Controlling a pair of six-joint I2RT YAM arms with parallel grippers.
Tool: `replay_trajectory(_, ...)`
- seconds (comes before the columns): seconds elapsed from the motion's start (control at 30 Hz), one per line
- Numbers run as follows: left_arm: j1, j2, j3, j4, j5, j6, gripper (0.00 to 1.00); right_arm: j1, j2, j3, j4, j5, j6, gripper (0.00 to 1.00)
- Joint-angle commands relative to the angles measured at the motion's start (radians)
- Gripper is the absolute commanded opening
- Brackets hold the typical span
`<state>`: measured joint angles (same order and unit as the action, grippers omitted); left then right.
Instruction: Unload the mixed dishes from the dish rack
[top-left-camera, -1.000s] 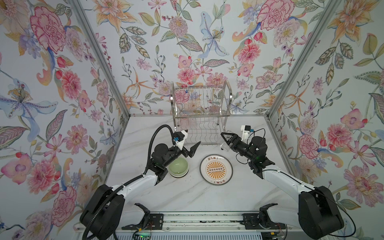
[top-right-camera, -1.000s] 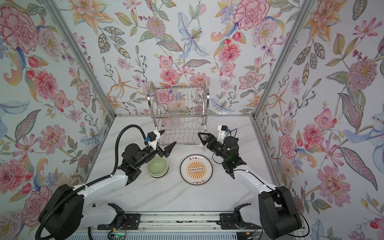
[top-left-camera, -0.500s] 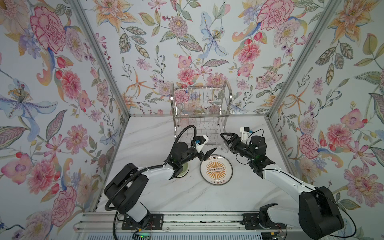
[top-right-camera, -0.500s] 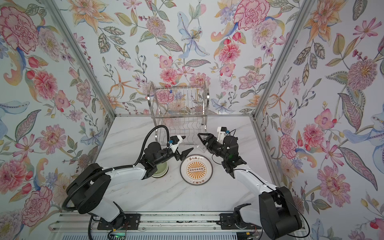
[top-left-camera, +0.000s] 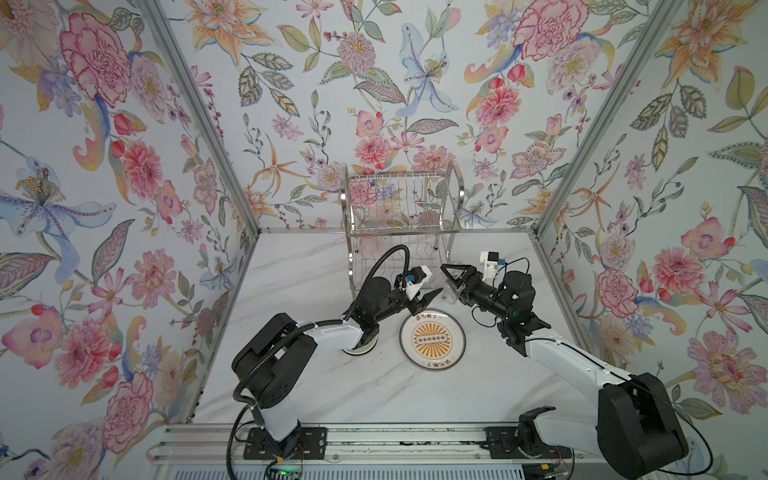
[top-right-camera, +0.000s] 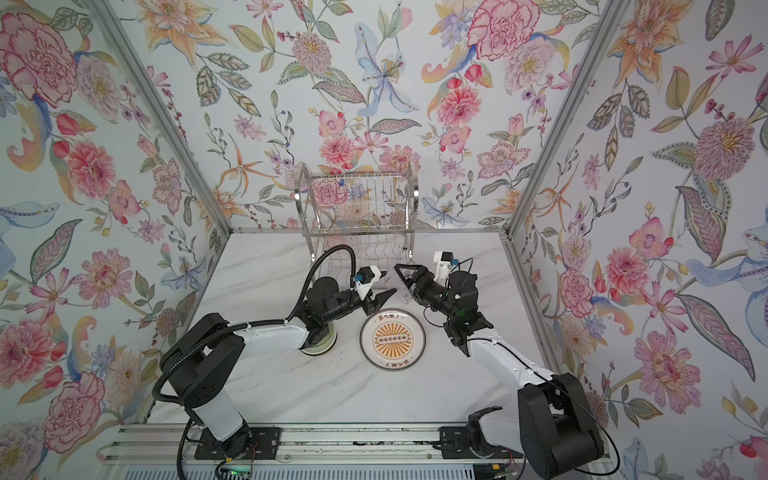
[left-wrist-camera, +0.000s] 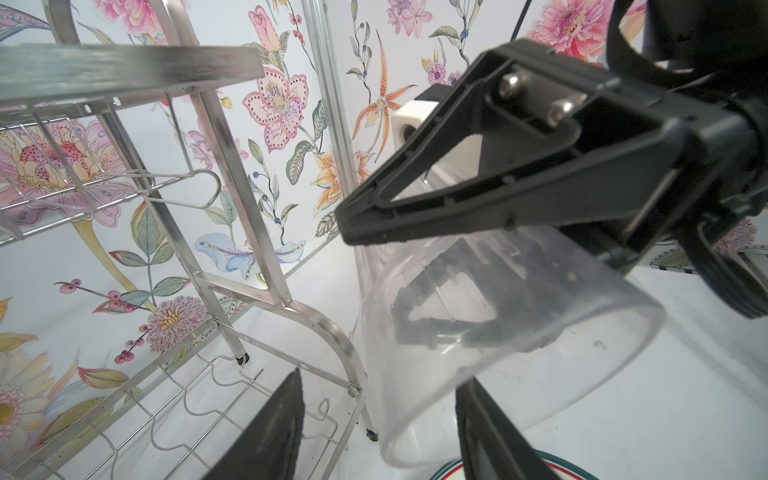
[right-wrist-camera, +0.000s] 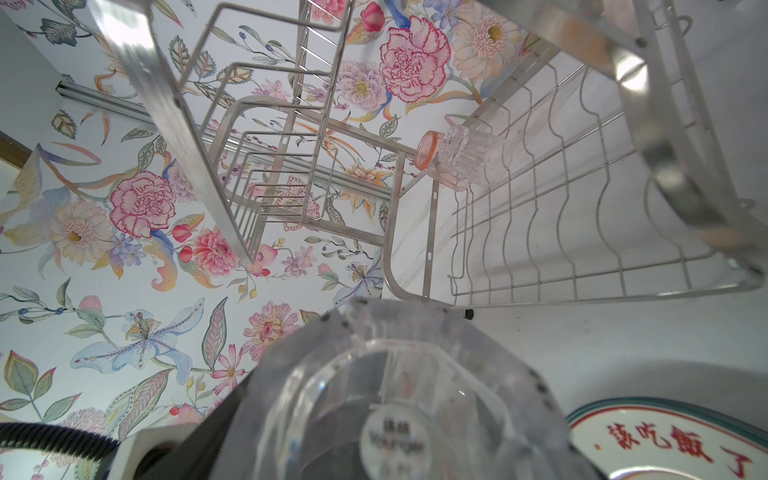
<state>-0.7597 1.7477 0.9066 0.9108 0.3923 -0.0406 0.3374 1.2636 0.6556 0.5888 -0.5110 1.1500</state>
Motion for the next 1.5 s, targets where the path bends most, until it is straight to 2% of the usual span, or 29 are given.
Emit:
replay_trajectory(0.0, -0.014, 0.028, 0.035, 0.015, -0.012, -0.005, 0.57, 0.015, 0.008, 0.015, 0.08, -0.029, 0.009, 0.0)
replay_trajectory(0.17, -0.019, 0.045, 0.044, 0.062, -0.031, -0.038, 0.47, 0.029, 0.016, 0.01, 0.092, -0.014, -0.001, 0.0)
replay_trajectory(0.43, -0.019, 0.072, 0.049, 0.137, -0.066, -0.094, 0.19, 0.046, 0.011, -0.013, 0.148, 0.027, -0.012, 0.0)
replay_trajectory(0.57, -0.021, 0.069, 0.056, 0.135, -0.09, -0.094, 0.08, 0.052, 0.025, -0.005, 0.166, 0.031, -0.006, 0.0)
replay_trajectory(0.67, -0.02, 0.064, 0.063, 0.126, -0.092, -0.091, 0.0, 0.055, 0.03, -0.011, 0.184, 0.038, -0.004, 0.13)
replay_trajectory(0.77, -0.021, 0.059, 0.059, 0.126, -0.1, -0.094, 0.0, 0.054, 0.029, -0.03, 0.22, 0.045, 0.004, 0.25)
replay_trajectory(0.87, -0.021, 0.05, 0.045, 0.14, -0.118, -0.096, 0.0, 0.043, 0.022, -0.046, 0.239, 0.049, 0.016, 0.44)
replay_trajectory(0.97, -0.022, 0.032, 0.031, 0.143, -0.132, -0.09, 0.0, 0.029, 0.01, -0.056, 0.25, 0.06, 0.011, 0.56)
replay_trajectory(1.0, -0.021, 0.027, 0.025, 0.143, -0.137, -0.089, 0.0, 0.023, 0.004, -0.057, 0.243, 0.066, 0.01, 0.65)
replay_trajectory(1.03, -0.021, 0.021, 0.022, 0.143, -0.139, -0.087, 0.0, 0.019, -0.001, -0.057, 0.238, 0.069, 0.006, 0.69)
replay_trajectory(1.13, -0.021, 0.011, 0.012, 0.145, -0.137, -0.082, 0.0, 0.007, -0.022, -0.052, 0.214, 0.067, -0.033, 0.73)
replay_trajectory(1.3, -0.021, -0.006, -0.008, 0.155, -0.154, -0.077, 0.0, 0.001, -0.074, -0.048, 0.125, 0.099, -0.116, 0.97)
replay_trajectory(1.47, -0.02, -0.039, -0.033, 0.148, -0.176, -0.073, 0.0, -0.012, -0.113, -0.047, 0.074, 0.106, -0.185, 0.99)
